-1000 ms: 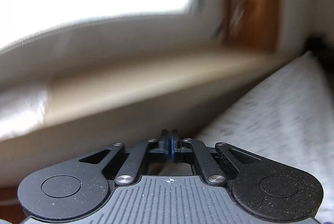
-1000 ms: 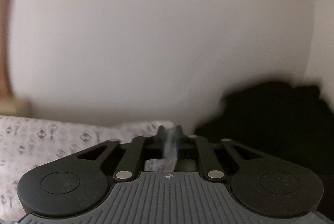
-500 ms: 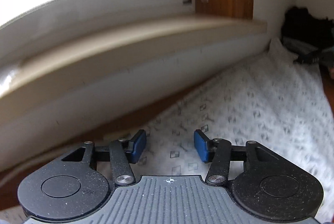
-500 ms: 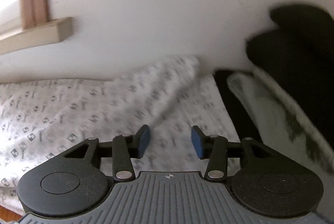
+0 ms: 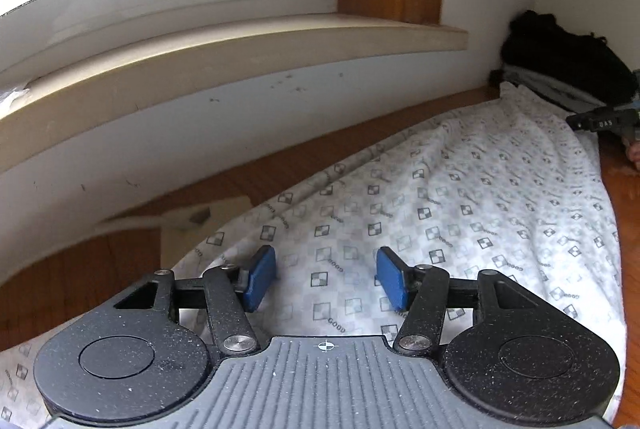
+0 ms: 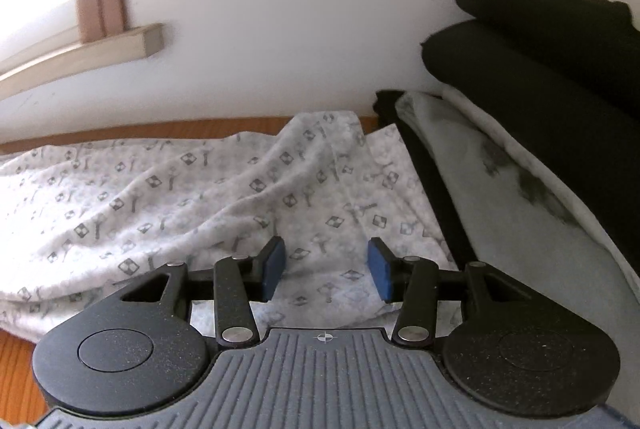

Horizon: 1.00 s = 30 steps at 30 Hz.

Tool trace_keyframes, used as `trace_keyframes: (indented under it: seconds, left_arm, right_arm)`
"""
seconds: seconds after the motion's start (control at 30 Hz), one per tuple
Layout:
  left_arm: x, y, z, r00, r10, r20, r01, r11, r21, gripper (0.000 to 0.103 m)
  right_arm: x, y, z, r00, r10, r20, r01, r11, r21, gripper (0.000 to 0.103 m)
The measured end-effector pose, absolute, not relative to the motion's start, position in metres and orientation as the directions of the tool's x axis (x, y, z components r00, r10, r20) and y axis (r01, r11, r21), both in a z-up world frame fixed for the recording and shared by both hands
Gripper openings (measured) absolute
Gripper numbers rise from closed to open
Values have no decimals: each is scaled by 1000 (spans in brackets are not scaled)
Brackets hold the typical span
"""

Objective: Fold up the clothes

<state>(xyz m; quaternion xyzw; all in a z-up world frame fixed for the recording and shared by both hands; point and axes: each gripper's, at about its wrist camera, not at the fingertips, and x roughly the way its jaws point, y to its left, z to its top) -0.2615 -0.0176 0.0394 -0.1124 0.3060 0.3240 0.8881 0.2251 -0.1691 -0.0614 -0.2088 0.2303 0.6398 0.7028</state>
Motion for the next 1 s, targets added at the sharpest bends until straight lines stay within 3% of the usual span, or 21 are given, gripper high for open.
trace_keyframes:
  seconds: [0.3,0.53,0.63,0.8,0.9,0.93,0.97,1.0]
  left_arm:
    - [-270,-32,38,550,554,-624,-687,726,39,65]
    - [-344,-45,65,434,656,-617,-762,633,136,71]
    - [-381,-50,69,368,673,-642,-789,591,168,79]
    - [-416,-56,55,270,661,-700,-761,592,265,78]
    - [-431,-49,56,255,671,-696,-779,569,262,75]
    - [-435,-46,57,246,676,-695,-787,557,264,69]
    - [-438,-42,57,243,678,-694,-792,552,262,57]
    - [-441,-39,56,241,679,-693,-795,548,260,53]
  right_arm:
    - [230,-174,-67,66,816,-574,-995,96,22,47]
    - [230,-173,-67,71,816,-574,-995,95,11,47]
    - [229,-173,-67,70,816,-573,-995,94,13,47]
    - [228,-172,-66,71,817,-573,-995,96,15,48]
    - [228,-172,-66,71,817,-573,-995,97,14,48]
    - [228,-172,-66,71,817,-573,-995,97,15,48]
    - [228,-172,-66,71,817,-573,-995,97,15,48]
    - [228,-172,-66,71,817,-573,-995,97,15,48]
